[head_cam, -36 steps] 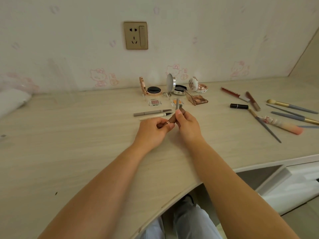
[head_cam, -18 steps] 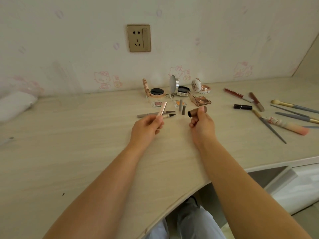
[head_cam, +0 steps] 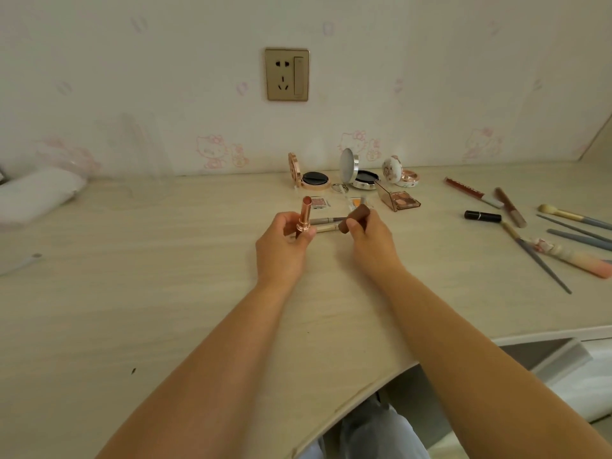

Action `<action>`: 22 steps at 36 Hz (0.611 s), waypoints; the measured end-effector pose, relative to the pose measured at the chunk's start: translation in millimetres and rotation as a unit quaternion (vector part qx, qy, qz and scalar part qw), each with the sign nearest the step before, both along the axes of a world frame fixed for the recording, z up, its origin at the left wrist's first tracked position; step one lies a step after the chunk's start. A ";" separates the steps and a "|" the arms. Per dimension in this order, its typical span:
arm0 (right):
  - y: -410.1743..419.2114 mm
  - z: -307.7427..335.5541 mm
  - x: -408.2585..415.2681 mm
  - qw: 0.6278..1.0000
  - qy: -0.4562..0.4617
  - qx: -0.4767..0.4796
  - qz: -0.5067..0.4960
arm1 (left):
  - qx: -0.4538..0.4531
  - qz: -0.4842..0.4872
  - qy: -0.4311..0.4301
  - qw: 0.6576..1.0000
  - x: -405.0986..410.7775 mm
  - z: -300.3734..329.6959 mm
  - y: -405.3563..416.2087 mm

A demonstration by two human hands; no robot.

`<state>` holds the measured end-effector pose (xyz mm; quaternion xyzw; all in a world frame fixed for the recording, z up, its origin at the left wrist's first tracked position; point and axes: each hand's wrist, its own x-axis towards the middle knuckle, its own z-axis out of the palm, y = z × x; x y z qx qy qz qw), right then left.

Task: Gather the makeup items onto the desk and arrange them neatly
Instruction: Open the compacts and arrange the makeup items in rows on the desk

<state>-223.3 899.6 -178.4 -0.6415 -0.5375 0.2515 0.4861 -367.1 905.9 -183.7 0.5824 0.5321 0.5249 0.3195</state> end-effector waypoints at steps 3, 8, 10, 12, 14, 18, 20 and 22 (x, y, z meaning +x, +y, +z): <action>8.1 -0.9 -9.2 0.998 -0.068 -0.007 0.002 | 0.003 0.022 0.051 0.998 -2.7 -0.5 4.5; 16.1 -5.3 -17.0 0.981 -0.194 -0.020 -0.011 | -0.005 0.003 0.095 0.995 -0.9 -3.2 6.5; 17.3 -6.5 -17.0 0.975 -0.221 -0.024 -0.016 | -0.008 0.004 0.112 0.994 -0.6 -3.5 7.3; 17.7 -7.6 -17.0 0.968 -0.248 -0.026 -0.020 | -0.013 0.007 0.123 0.992 -0.1 -3.2 7.9; 17.4 -8.8 -18.0 0.960 -0.277 -0.020 -0.022 | -0.013 0.011 0.132 0.991 0.3 -3.2 7.9; 17.4 -11.6 -19.0 0.944 -0.326 -0.022 -0.035 | -0.011 0.020 0.136 0.990 1.0 -4.3 7.7; 17.7 -12.6 -19.8 0.942 -0.334 -0.025 -0.036 | -0.015 0.022 0.133 0.991 2.0 -5.0 7.8; 17.9 -13.0 -20.3 0.942 -0.333 -0.032 -0.038 | -0.018 0.024 0.133 0.991 2.7 -5.9 8.3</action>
